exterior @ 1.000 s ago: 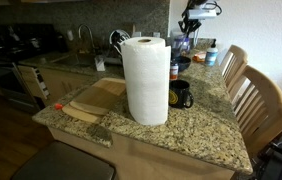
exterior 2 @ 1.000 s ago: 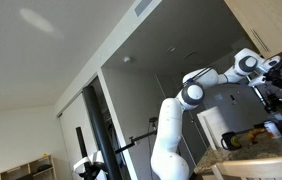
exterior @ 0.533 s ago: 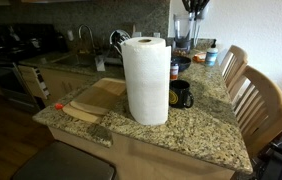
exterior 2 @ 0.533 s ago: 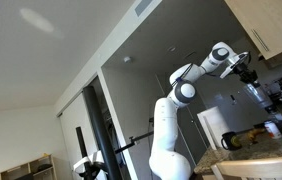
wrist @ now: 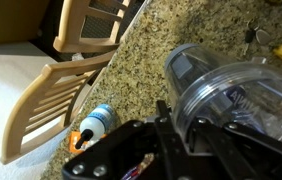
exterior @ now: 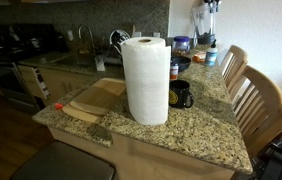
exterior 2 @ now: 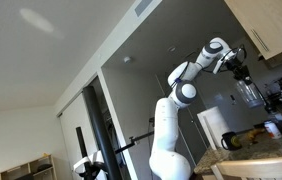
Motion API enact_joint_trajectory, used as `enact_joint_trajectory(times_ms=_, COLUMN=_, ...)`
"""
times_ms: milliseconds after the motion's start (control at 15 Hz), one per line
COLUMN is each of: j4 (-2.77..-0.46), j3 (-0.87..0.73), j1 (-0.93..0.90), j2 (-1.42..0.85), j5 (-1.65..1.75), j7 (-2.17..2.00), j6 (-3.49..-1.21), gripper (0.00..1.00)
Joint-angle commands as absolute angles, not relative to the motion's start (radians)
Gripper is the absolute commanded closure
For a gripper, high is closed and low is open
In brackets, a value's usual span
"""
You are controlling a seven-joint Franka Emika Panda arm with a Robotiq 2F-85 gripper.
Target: Remove the cup from the bowl and place it on the counter
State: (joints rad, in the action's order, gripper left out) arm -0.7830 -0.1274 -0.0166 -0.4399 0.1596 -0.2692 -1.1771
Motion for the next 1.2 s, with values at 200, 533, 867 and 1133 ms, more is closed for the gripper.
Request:
enact_joint_trajectory(times_ms=200, j4=-0.959, j3=-0.116, j1=0.01, j2=-0.448, j5=0.14, j7=-0.187, j6=-1.533, gripper=0.96)
enact_joint_trajectory(times_ms=533, j4=-1.143, j3=-0.119, j1=0.019, j2=-0.412, j5=0.11, j7=-0.17, j6=-1.662, gripper=0.96)
enact_joint_trajectory(times_ms=867, j4=-1.27, j3=-0.135, j1=0.053, j2=-0.336, j5=0.094, j7=-0.17, j6=-1.664, gripper=0.96)
enact_joint_trajectory(times_ms=1133, j4=-1.415, j3=-0.148, j1=0.087, j2=-0.253, j5=0.081, j7=-0.156, j6=-1.695, gripper=0.96)
